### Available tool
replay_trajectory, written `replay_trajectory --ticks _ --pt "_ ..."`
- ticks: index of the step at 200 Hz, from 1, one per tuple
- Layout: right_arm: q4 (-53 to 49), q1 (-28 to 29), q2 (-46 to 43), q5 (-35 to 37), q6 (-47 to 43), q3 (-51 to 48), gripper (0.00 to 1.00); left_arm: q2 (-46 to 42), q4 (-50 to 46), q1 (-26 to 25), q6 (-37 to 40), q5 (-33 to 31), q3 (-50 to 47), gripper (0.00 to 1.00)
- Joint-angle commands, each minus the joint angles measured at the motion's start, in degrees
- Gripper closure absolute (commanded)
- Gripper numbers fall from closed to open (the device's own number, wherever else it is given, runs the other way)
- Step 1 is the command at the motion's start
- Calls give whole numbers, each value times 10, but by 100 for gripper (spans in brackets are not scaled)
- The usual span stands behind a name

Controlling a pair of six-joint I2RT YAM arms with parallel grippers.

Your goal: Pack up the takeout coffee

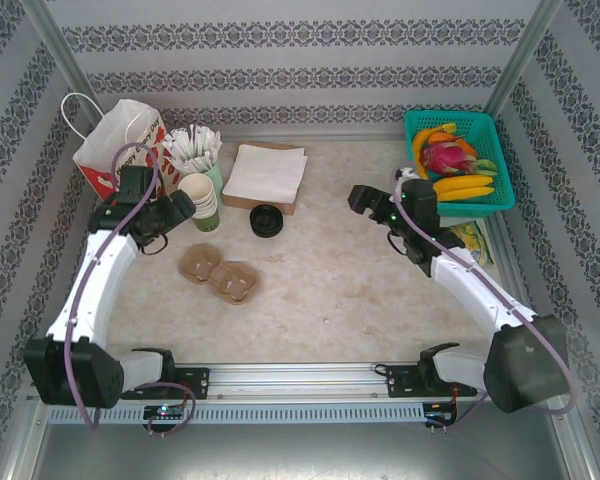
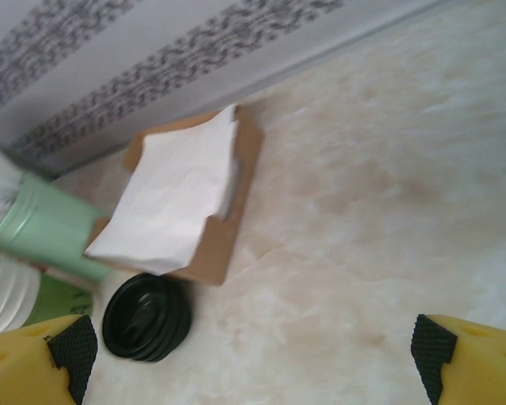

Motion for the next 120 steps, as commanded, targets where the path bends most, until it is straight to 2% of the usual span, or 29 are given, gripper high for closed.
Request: replay_trajectory --ticks 1,20,45,91,120 --pt "-6 37 16 43 -19 38 2 39 -76 6 55 15 66 17" --pt "13 49 37 54 -15 52 2 81 -86 5 71 12 110 21" --pt "24 54 58 58 -2 66 2 132 -93 5 77 7 149 32" --pt "7 54 72 27 -15 88 2 195 -79 6 78 13 190 38" --pt "-2 54 68 32 -21 84 2 222 -77 6 80 4 200 52"
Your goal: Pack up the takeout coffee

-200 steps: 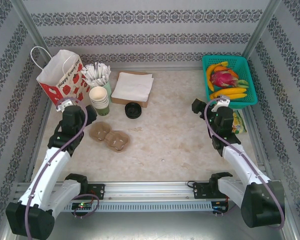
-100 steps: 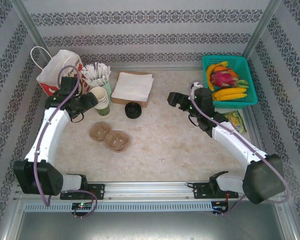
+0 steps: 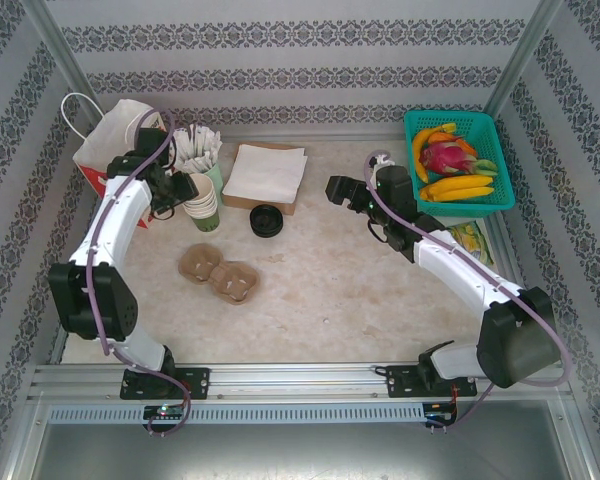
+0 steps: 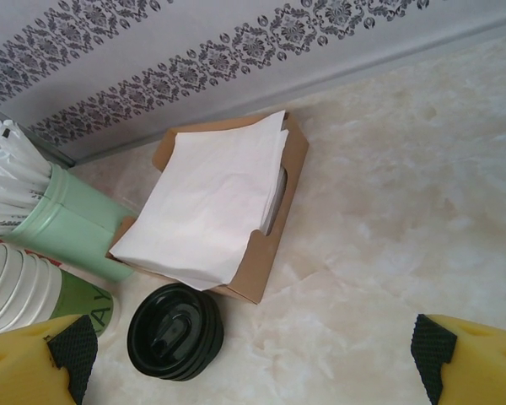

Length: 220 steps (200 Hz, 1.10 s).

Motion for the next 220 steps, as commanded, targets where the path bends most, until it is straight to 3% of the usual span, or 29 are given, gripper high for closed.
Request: replay_trajectory --ticks 1,41,121,174,220 --pt "-9 5 -4 -3 -12 12 2 16 -16 6 12 -4 21 52" --pt "-12 4 -5 -2 -12 6 2 28 -18 6 18 -11 28 69" --pt "-9 6 -2 3 -12 12 2 38 -34 6 34 -17 43 81" --pt "-13 6 -10 9 -16 6 2 48 -37 6 35 -14 48 81" --pt "-14 6 -17 12 -19 2 2 48 -41 6 36 -14 60 97"
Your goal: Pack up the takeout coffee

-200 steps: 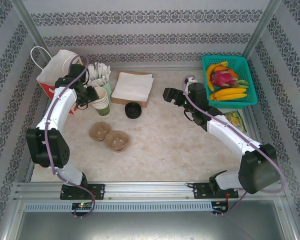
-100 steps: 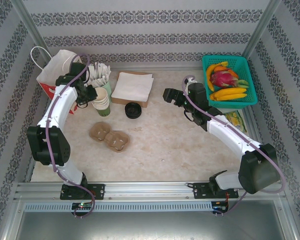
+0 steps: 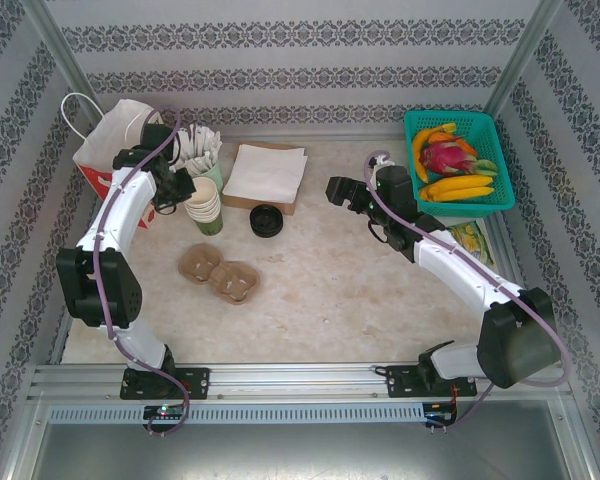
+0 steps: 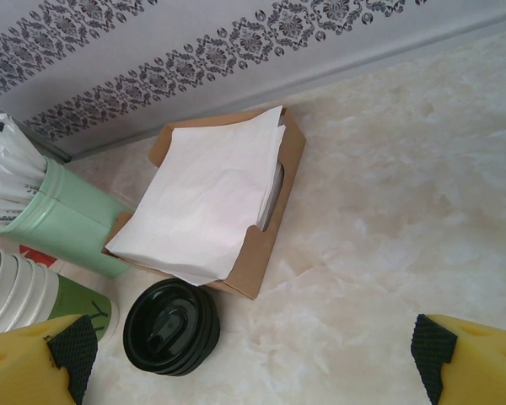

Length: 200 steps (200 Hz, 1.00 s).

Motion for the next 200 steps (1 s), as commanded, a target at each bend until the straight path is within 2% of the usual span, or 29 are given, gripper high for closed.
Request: replay_trajectory --ticks 1,7,38,127,155,183,200 --pt "-5 6 -15 11 -14 2 2 5 -29 6 11 -6 23 97" --pt "-5 6 -16 11 -14 1 2 4 -30 6 11 -5 25 100" --pt "-6 7 -20 15 -16 0 2 -12 -23 8 5 7 27 100" --pt "-17 7 -31 30 -30 2 2 -66 36 58 -34 110 -29 100" --pt "-22 10 -30 29 -35 8 2 -95 76 93 -60 173 -66 100" --pt "-44 22 -23 46 -57 22 2 -90 79 99 -66 242 -62 100" --pt "-53 28 -18 56 -66 31 2 -105 121 96 -84 220 -88 100"
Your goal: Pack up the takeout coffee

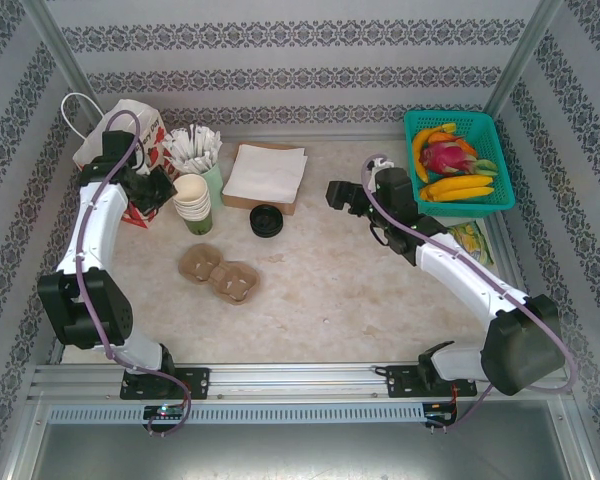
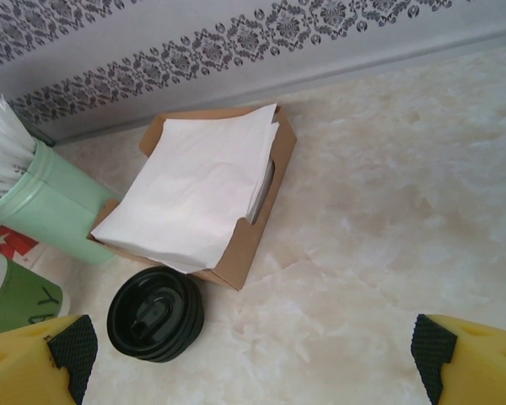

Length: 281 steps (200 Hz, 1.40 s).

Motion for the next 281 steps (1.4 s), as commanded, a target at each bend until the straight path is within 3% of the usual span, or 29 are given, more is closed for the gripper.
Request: replay_trajectory --ticks 1,8,15,23,39,56,72,87,107,133,159,219,281 --pt "-18 11 2 27 -26 28 2 -26 69 -2 -29 38 -22 100" --pt "-17 14 5 28 -29 30 2 -4 59 -4 -18 65 -9 100" --pt "-18 16 9 28 -30 33 2 25 -14 -4 7 82 39 100" --pt "-21 18 14 26 -31 37 2 22 -43 -4 14 74 58 100" --pt "-21 25 25 16 -29 43 2 -33 40 -6 -14 46 1 100" --pt "-14 29 46 -24 -10 54 2 -7 -58 -3 19 30 60 100" --pt "5 33 75 -83 28 69 2 -26 17 -13 -4 55 3 100" --pt "39 42 113 -144 81 88 2 11 -22 -15 1 107 19 100" --pt "109 67 175 -214 165 121 2 -25 103 -11 -71 119 -55 100" --pt "181 97 276 -279 272 186 3 -9 72 -25 -57 108 -32 100" --pt "188 125 370 -330 307 283 7 -14 80 -25 -58 105 -45 100" --pt "259 138 461 -349 392 339 20 -19 76 -25 -53 94 -54 100" --pt "271 139 473 -339 400 333 24 -21 95 -25 -69 105 -68 100"
